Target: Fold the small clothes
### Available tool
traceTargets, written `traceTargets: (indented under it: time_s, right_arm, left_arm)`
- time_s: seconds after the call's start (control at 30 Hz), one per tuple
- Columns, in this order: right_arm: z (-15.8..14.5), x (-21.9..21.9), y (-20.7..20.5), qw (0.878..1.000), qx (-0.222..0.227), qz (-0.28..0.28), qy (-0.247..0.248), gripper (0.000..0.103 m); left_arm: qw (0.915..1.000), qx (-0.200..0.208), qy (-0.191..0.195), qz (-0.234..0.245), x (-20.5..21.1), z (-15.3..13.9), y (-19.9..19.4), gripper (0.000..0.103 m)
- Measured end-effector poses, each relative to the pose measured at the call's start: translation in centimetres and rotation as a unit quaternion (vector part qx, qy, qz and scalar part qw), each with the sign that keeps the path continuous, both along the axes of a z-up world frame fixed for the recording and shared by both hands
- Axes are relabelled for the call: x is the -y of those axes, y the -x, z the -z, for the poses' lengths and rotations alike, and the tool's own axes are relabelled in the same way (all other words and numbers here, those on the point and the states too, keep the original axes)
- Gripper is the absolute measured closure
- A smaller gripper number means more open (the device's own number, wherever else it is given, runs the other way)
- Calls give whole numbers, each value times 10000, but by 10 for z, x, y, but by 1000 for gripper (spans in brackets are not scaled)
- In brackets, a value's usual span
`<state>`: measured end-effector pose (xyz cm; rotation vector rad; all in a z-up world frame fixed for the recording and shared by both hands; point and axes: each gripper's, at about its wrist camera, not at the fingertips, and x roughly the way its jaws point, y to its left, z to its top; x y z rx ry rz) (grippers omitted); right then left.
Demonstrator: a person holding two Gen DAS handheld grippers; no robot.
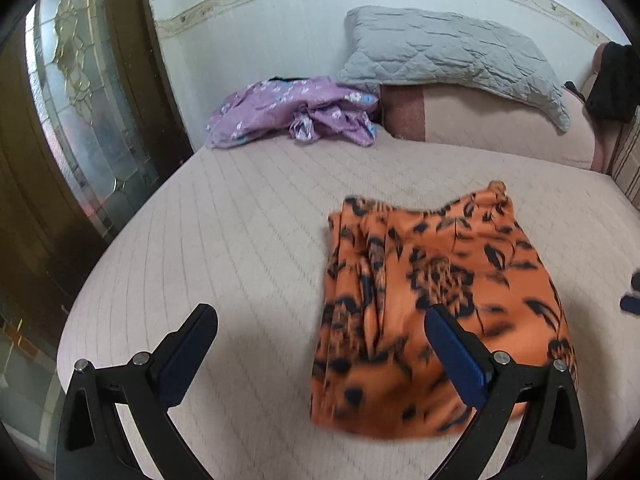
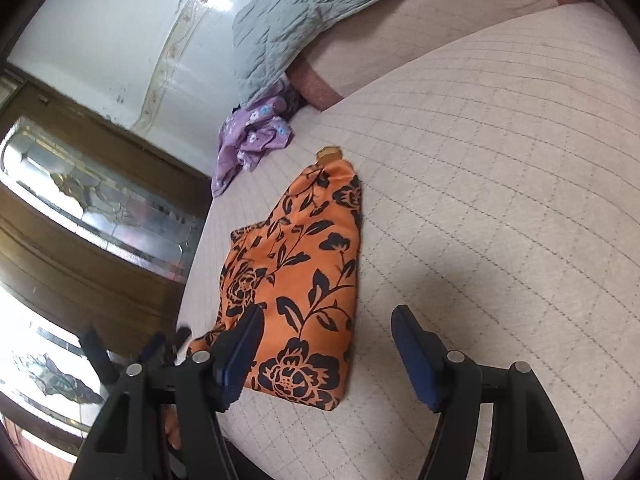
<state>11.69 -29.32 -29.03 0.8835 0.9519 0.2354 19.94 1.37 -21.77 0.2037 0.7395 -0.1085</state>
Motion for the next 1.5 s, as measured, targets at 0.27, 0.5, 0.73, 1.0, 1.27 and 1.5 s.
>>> traceTargets:
  time_s: [0.27,0.5,0.73,1.0,1.27,1.5]
  right_arm:
    - [4,-30,-18,9995,28,-235,220,33]
    - [11,-45,-29,9993,-20,-321,164,33]
    - [12,-46,-28,9996,15,-256,101,33]
    - [12,-50,-22,9995,157,-264,51,42]
    - [34,-71,-27,9978,-170,-545,342,73]
    - [7,-61,-51,9974,231,-487,485,72]
  left_arm:
    - [9998,180,-52,60,10,-1,-20,0]
    - [9995,203,-145,170,15,1,-19,0]
    - [9993,235,-256,123,18,4,-18,0]
    - [9990,125,-430,41,16,14,-20,0]
    - [9886,-983,-920,-668,-9,63,-50,0]
    - [9944,-664,-647,-512,-10,47,-45,0]
